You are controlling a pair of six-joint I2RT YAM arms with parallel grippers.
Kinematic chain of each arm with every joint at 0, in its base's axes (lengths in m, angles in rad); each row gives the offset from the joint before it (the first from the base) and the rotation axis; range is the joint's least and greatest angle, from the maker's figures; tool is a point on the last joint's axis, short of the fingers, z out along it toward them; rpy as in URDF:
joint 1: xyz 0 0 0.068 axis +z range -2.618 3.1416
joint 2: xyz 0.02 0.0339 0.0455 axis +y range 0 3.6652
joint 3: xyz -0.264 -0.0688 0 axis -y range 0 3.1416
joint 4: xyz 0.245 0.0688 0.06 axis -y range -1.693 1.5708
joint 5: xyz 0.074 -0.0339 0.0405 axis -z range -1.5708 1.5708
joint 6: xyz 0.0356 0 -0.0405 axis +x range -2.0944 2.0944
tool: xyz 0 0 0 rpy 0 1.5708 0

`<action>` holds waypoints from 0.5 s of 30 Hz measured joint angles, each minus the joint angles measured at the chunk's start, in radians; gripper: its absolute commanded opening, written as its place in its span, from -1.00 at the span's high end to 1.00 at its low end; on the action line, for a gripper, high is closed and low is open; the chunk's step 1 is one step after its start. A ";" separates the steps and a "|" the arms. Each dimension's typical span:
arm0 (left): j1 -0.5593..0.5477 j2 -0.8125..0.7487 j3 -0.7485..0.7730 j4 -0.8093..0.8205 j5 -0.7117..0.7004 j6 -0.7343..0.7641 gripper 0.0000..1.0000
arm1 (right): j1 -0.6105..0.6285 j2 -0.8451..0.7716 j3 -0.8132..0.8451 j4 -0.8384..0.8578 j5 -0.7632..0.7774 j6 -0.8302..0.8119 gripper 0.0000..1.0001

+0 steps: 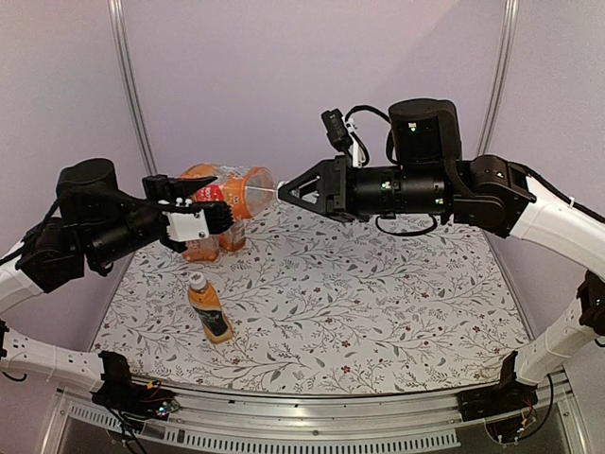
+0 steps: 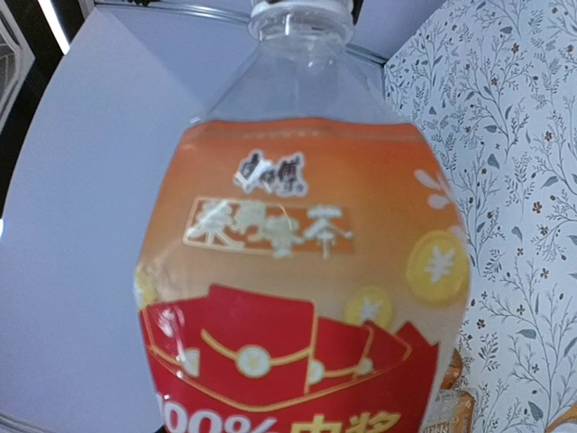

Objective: Unscrew the bottle caps

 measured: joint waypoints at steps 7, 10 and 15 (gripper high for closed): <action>0.000 -0.003 0.043 -0.126 0.064 -0.058 0.63 | 0.063 -0.004 0.000 -0.045 0.066 -0.225 1.00; 0.000 -0.008 0.087 -0.238 0.143 -0.092 0.65 | 0.157 -0.020 -0.005 -0.090 0.181 -0.488 1.00; -0.013 -0.013 0.114 -0.336 0.262 -0.117 0.65 | 0.284 -0.066 -0.055 -0.105 0.307 -0.942 1.00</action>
